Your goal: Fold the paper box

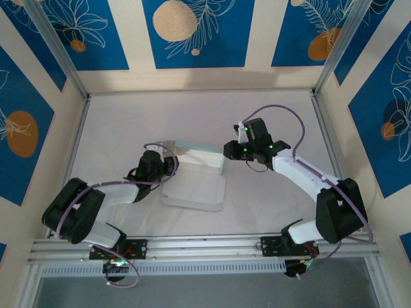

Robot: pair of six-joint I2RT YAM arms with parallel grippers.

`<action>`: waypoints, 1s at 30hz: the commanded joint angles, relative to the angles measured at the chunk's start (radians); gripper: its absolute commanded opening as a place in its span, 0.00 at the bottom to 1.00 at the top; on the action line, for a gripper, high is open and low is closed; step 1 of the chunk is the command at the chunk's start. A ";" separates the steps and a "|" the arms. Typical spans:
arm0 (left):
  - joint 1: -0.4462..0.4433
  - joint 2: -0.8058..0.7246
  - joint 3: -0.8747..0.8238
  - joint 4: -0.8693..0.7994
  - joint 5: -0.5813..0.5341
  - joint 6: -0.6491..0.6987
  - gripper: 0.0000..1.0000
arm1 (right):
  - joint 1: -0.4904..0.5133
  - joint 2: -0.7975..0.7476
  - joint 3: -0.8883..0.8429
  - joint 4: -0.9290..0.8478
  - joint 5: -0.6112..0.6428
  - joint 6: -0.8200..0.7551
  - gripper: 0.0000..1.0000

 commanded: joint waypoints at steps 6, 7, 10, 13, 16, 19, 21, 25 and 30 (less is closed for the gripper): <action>0.031 0.032 -0.040 0.107 -0.001 -0.069 0.24 | 0.020 0.034 0.028 -0.063 0.006 -0.014 0.19; 0.040 0.051 -0.046 0.125 0.007 -0.088 0.25 | 0.022 0.035 0.030 -0.063 0.008 -0.014 0.20; 0.071 0.115 -0.047 0.194 0.063 -0.133 0.28 | 0.027 0.039 0.033 -0.065 0.010 -0.013 0.20; 0.089 0.166 -0.050 0.243 0.091 -0.181 0.31 | 0.030 0.043 0.037 -0.066 0.010 -0.011 0.20; 0.094 0.189 -0.052 0.256 0.101 -0.189 0.34 | 0.035 0.047 0.046 -0.070 0.011 -0.011 0.20; 0.101 0.213 -0.041 0.250 0.123 -0.201 0.37 | 0.040 0.051 0.057 -0.077 0.011 -0.011 0.20; 0.106 0.235 -0.037 0.281 0.150 -0.213 0.37 | 0.043 0.054 0.059 -0.078 0.009 -0.011 0.20; 0.106 0.281 -0.022 0.355 0.208 -0.232 0.38 | 0.047 0.059 0.065 -0.081 0.008 -0.012 0.20; 0.106 0.304 -0.005 0.385 0.246 -0.239 0.38 | 0.049 0.064 0.074 -0.090 0.008 -0.016 0.20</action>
